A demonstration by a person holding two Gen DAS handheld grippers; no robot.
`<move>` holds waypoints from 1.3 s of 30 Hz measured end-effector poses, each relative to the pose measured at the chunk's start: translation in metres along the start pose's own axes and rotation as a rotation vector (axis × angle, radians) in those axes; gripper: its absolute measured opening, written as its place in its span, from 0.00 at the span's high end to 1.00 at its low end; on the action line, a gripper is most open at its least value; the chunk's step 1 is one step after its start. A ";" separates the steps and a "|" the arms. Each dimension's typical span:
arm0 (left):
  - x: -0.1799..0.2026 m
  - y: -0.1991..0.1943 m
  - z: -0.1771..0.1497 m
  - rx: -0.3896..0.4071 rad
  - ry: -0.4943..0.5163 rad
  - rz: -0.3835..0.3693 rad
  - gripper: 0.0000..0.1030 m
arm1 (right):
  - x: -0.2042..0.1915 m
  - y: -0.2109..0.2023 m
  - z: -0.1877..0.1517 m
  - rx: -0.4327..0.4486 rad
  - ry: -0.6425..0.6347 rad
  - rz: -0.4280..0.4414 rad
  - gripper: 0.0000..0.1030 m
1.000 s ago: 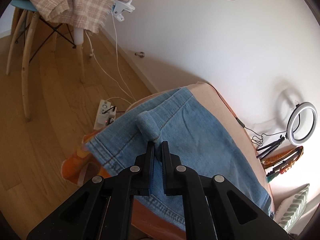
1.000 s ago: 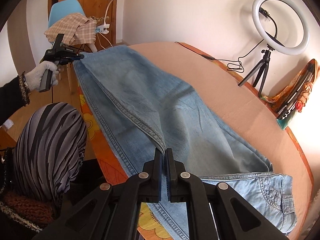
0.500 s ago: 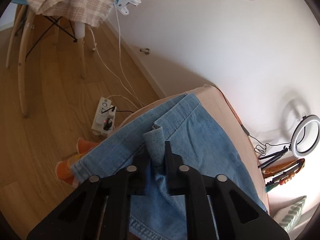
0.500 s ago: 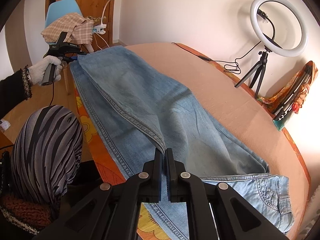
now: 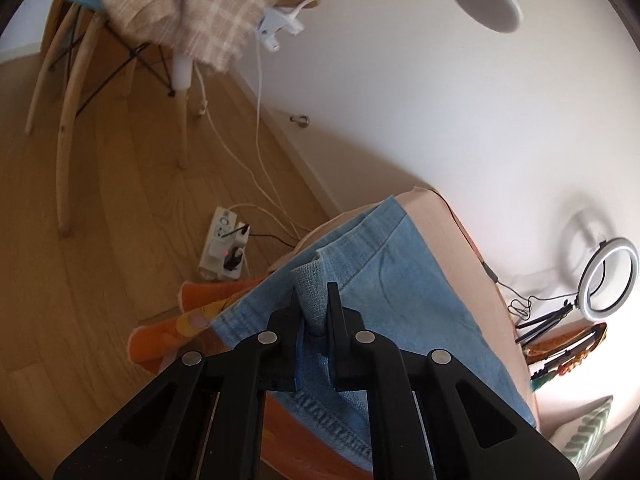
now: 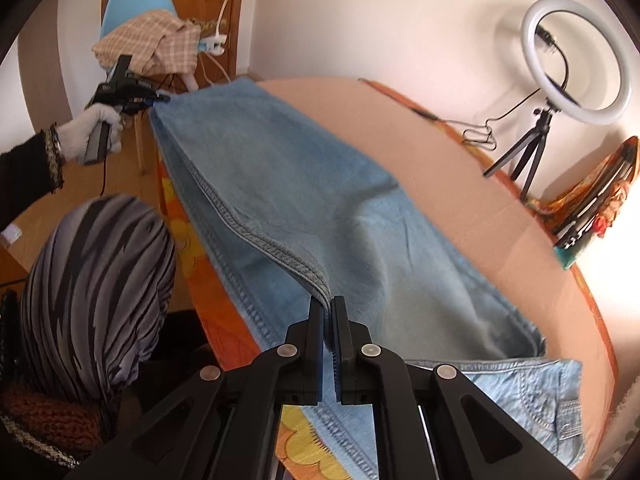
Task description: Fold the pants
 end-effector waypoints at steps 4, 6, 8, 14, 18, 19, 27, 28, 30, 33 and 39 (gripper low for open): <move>0.019 -0.013 0.014 0.041 0.053 -0.010 0.93 | 0.011 -0.019 0.012 0.067 0.037 -0.018 0.99; 0.012 -0.012 0.015 0.039 0.052 0.011 0.93 | 0.014 -0.020 0.012 0.076 0.058 -0.005 0.99; 0.001 -0.006 0.010 0.009 0.054 0.039 0.93 | 0.009 -0.012 0.006 0.057 0.063 0.017 0.99; -0.010 -0.002 -0.001 -0.026 0.107 0.109 0.89 | -0.008 0.015 -0.015 -0.003 0.090 0.079 0.99; -0.003 -0.010 0.001 -0.031 0.167 0.148 0.84 | -0.003 0.016 -0.025 0.013 0.174 0.110 0.97; -0.001 -0.014 0.001 -0.033 0.182 0.142 0.84 | -0.002 0.014 -0.026 0.026 0.193 0.113 0.92; 0.071 -0.040 -0.011 -0.063 0.305 -0.032 0.60 | 0.027 -0.023 -0.041 0.134 0.377 0.084 0.70; 0.086 -0.041 -0.016 -0.081 0.325 -0.068 0.60 | 0.033 -0.028 -0.045 0.144 0.412 0.073 0.68; 0.119 -0.042 -0.031 -0.125 0.363 -0.154 0.59 | 0.047 -0.037 -0.056 0.164 0.489 0.045 0.65; 0.168 -0.039 -0.061 -0.202 0.424 -0.255 0.51 | 0.073 -0.050 -0.077 0.168 0.611 -0.031 0.47; 0.257 -0.027 -0.137 -0.401 0.553 -0.422 0.51 | 0.132 -0.071 -0.118 0.131 0.841 -0.189 0.32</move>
Point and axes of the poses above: each gripper's, at about its wrist camera, not at the fingertips, and y roughly the way its jaws point, x to its right, z to its top, the point moved 6 cm from there along y, roughly the way its jaws point, and after that the axes turned 8 degrees about -y, right-handed, at the moved point
